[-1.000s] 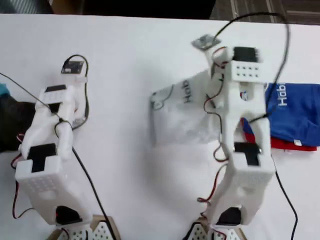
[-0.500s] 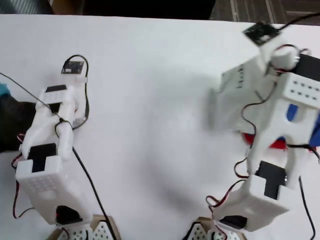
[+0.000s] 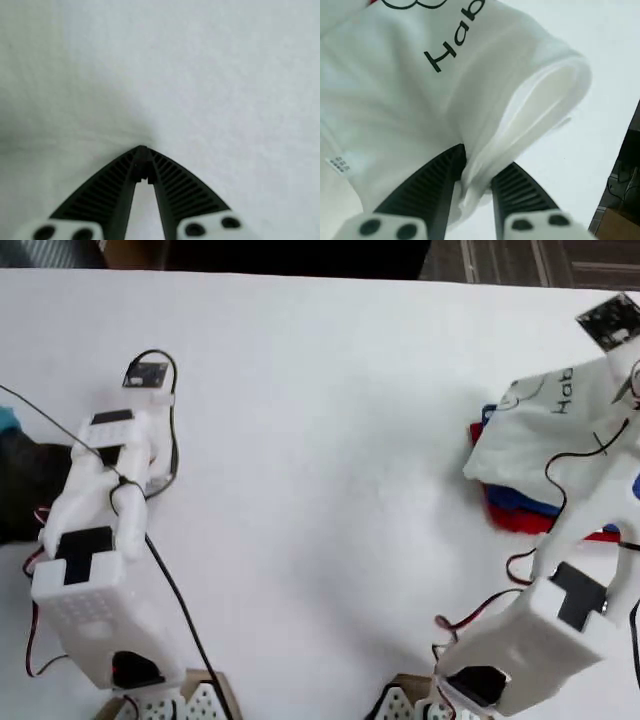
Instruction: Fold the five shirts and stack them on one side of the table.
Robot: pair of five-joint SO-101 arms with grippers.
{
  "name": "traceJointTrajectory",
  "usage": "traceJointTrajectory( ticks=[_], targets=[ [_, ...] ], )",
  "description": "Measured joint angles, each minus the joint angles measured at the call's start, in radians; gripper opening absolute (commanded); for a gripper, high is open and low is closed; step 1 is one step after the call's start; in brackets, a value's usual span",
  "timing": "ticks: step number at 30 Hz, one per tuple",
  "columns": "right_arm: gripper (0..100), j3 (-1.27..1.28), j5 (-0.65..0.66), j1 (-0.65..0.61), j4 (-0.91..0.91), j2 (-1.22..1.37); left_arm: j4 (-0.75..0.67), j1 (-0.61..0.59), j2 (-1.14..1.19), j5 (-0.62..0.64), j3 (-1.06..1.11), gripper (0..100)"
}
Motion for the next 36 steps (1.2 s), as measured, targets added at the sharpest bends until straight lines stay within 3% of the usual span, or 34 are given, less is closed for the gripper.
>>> traceJointTrajectory(
  ticks=[13, 20, 27, 31, 36],
  targets=[
    [2.6, -0.032, 0.003, 0.052, -0.195, 0.267, 0.0, 0.0, 0.0, 0.0, 0.0, 3],
    [23.5, -0.19, -0.031, 0.078, -0.203, 0.361, 0.0, 0.0, 0.0, 0.0, 0.0, 3],
    [21.2, -0.305, -0.061, 0.098, -0.075, 0.373, 0.0, 0.0, 0.0, 0.0, 0.0, 3],
    [20.6, -0.376, -0.176, 0.048, 0.08, 0.373, 0.0, 0.0, 0.0, 0.0, 0.0, 3],
    [1.3, -0.387, -0.275, -0.114, 0.183, 0.318, 0.0, 0.0, 0.0, 0.0, 0.0, 3]
  ],
)
